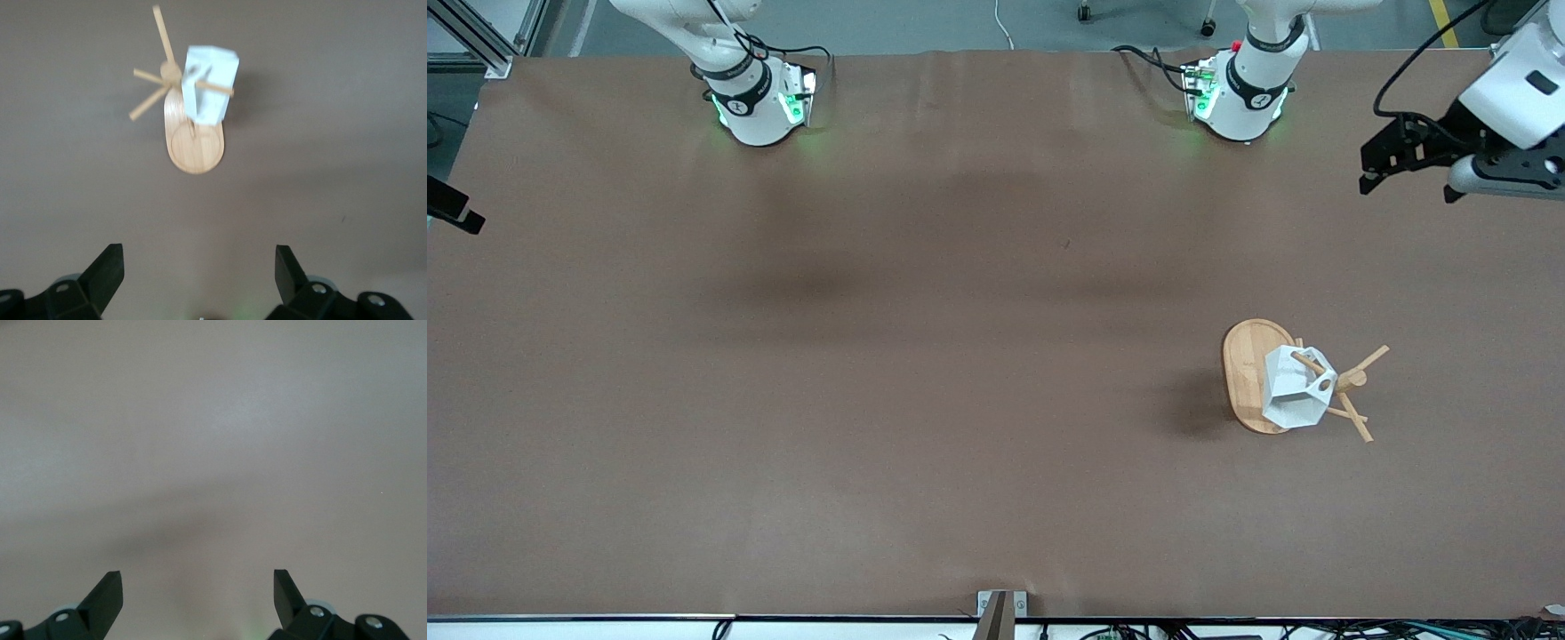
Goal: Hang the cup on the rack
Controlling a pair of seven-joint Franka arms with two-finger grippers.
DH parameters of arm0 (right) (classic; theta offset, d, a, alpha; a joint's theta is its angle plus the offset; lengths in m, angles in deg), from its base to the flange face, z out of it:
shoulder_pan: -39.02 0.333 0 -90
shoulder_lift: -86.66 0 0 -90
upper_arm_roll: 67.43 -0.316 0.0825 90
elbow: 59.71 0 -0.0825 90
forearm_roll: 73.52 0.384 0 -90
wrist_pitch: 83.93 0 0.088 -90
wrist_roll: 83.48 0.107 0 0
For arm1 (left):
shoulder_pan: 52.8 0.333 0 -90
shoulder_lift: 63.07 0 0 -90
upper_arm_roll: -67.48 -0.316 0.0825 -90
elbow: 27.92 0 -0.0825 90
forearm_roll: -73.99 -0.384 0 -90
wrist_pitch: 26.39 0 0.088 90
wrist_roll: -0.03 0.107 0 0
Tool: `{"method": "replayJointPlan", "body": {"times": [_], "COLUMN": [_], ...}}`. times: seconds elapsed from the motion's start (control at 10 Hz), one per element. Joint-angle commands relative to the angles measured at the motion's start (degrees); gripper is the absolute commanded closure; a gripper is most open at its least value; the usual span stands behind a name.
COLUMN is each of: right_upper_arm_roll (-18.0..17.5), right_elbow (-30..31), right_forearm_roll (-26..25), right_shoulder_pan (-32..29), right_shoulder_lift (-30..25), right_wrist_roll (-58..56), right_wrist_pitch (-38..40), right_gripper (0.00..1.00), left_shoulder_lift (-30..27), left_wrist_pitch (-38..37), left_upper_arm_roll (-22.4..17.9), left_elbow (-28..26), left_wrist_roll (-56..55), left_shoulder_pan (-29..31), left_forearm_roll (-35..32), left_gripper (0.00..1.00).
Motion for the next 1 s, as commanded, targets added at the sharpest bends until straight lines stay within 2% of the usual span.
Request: {"method": "replayJointPlan", "body": {"times": [0.0,0.4,0.6,0.9], "right_upper_arm_roll": [-0.74,-0.74,-0.74,-0.74], "right_elbow": [0.59,0.59,0.5,0.59], "right_forearm_roll": [-0.57,-0.57,-0.57,-0.57], "right_shoulder_pan": [-0.55,-0.55,-0.46,-0.55], "right_shoulder_lift": [-0.81,-0.81,-0.81,-0.81], "right_wrist_roll": [-0.69,-0.69,-0.69,-0.69], "right_wrist_pitch": [0.07,0.07,-0.02,-0.02], "right_gripper": [0.0,0.0,0.0,0.0], "left_shoulder_lift": [4.45,2.95,0.85,1.02], "left_wrist_pitch": [-1.93,-2.1,0.51,0.8], "left_upper_arm_roll": [0.06,-0.03,-0.03,-0.03], "left_elbow": [4.34,2.84,-0.4,-0.32], "left_wrist_roll": [-0.82,-3.72,-3.55,-3.28], "left_shoulder_pan": [0.26,0.35,1.14,0.96], "left_forearm_roll": [-0.41,0.11,0.03,-0.76], "left_gripper": [0.0,0.0,0.0,0.0]}}
